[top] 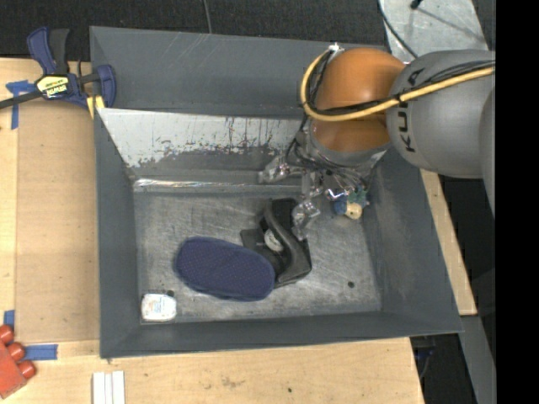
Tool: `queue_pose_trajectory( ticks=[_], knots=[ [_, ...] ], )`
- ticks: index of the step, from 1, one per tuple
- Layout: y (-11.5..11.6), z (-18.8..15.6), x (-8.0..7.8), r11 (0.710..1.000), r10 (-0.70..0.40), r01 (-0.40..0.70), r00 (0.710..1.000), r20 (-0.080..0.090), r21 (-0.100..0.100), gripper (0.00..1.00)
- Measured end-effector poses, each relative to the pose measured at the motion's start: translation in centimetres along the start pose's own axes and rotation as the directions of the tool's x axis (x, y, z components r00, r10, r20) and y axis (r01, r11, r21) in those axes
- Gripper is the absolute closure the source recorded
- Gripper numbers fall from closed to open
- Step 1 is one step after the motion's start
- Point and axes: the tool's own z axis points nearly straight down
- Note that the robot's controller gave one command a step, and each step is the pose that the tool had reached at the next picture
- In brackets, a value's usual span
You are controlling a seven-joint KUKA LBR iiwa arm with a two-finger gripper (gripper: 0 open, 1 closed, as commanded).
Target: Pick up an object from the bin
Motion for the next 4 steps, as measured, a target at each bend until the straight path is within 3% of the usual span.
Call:
queue_pose_trajectory(
  ticks=[1, 2, 3, 4],
  knots=[
    [-0.2, 0.0, 0.9, 0.985, -0.172, 0.172, 0.985, 0.020, 0.000, 0.00],
    [2.2, -0.6, 3.2, 0.911, -0.411, 0.412, 0.911, 0.005, -0.006, 0.00],
    [1.7, 0.8, 2.8, 0.828, -0.560, 0.560, 0.828, 0.003, -0.010, 0.00],
    [2.9, 3.0, 2.7, 0.477, -0.879, 0.879, 0.478, 0.006, -0.012, 0.00]
  ],
)
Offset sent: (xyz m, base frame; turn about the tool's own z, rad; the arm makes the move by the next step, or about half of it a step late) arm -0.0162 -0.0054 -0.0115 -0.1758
